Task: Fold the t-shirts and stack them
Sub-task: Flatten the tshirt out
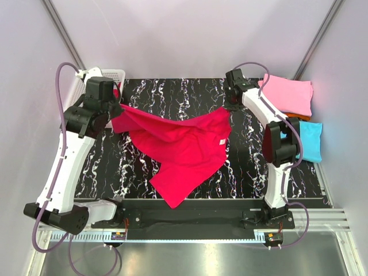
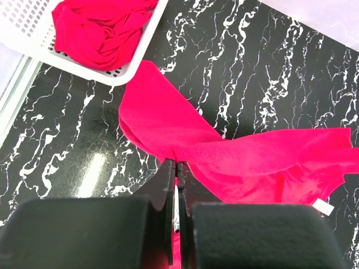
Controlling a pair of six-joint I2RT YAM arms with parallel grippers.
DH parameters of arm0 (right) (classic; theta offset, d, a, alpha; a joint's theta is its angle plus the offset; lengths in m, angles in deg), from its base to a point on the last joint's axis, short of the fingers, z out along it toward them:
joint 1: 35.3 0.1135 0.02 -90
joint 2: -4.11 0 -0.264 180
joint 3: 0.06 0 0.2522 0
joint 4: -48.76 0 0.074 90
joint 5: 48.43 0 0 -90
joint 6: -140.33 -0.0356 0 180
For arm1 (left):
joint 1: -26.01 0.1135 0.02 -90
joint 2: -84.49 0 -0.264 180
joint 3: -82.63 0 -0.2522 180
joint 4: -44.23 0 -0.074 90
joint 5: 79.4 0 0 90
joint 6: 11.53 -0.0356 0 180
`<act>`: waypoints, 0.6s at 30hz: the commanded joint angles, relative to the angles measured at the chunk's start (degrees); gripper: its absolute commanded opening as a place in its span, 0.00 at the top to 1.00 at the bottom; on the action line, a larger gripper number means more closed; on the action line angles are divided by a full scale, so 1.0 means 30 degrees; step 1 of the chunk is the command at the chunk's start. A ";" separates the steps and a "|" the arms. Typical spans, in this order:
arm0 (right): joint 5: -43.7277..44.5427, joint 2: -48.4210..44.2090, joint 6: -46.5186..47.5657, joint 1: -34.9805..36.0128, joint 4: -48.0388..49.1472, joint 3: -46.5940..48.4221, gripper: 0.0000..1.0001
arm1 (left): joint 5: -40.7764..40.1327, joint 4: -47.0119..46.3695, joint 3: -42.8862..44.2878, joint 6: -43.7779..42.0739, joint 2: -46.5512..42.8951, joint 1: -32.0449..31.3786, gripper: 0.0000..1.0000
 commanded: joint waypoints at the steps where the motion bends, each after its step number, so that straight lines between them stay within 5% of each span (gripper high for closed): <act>1: 0.0780 0.0194 0.0844 -0.0106 0.0345 0.2580 1.00 | -0.0719 -0.0521 0.0755 -0.0029 -0.0369 0.0252 1.00; 8: 0.1221 0.3118 0.1988 -0.0311 0.0463 0.7239 1.00 | -0.0866 -0.0404 0.1368 -0.0203 0.0476 0.0749 1.00; 14: -0.2291 0.7421 0.1784 -0.1042 -0.0354 1.2336 0.96 | -0.0107 -0.0550 0.1546 0.0175 0.2323 0.0955 1.00; 15: -0.2760 0.7983 0.1783 -0.1131 -0.0502 1.2952 0.68 | 0.0041 -0.0608 0.1488 0.0264 0.2993 0.0955 1.00; 17: -0.4197 0.9415 0.1842 -0.1336 -0.0563 1.4506 0.47 | 0.0537 -0.1076 0.1138 0.0469 0.3553 0.0926 1.00; 18: -0.4490 0.9830 0.1929 -0.1366 -0.0650 1.5004 0.27 | 0.0627 -0.1223 0.1019 0.0557 0.3817 0.0955 1.00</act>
